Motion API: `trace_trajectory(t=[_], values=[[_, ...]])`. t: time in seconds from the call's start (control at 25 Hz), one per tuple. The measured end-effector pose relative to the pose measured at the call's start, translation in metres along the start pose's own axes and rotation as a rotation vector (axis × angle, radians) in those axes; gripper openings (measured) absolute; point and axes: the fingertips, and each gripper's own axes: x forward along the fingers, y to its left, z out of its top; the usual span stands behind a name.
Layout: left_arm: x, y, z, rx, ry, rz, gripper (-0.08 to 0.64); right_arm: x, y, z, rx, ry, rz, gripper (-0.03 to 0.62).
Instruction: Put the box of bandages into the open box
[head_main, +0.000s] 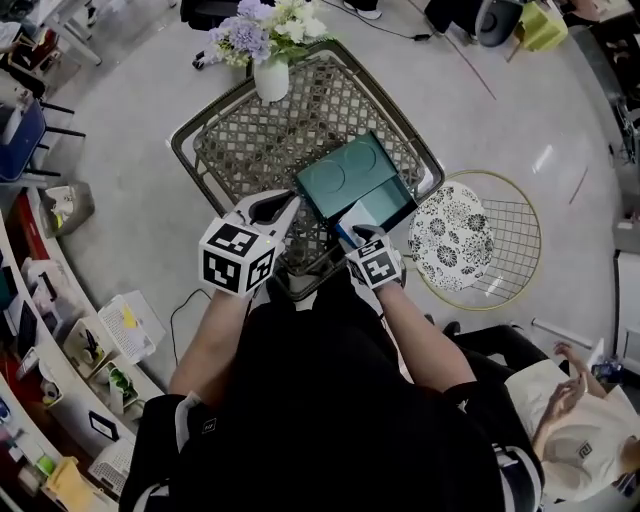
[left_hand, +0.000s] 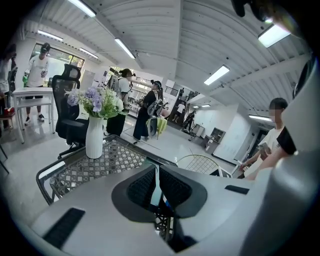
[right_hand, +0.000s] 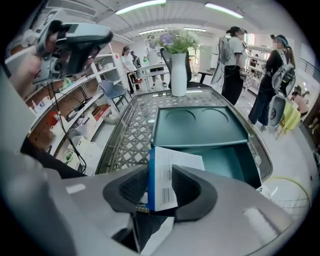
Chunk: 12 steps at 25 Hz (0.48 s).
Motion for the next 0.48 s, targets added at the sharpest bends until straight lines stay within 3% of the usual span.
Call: trace_trajectory(t=[0.2, 0.48], values=[[0.003, -0.002, -0.002, 0.003, 0.015, 0.005, 0.028, 0.006, -0.041, -0.008, 0.132, -0.002, -0.016, 0.158], [-0.001, 0.0, 0.002, 0.008, 0.0, 0.013, 0.028, -0.005, -0.062, -0.005, 0.18, -0.033, -0.067, 0.158]])
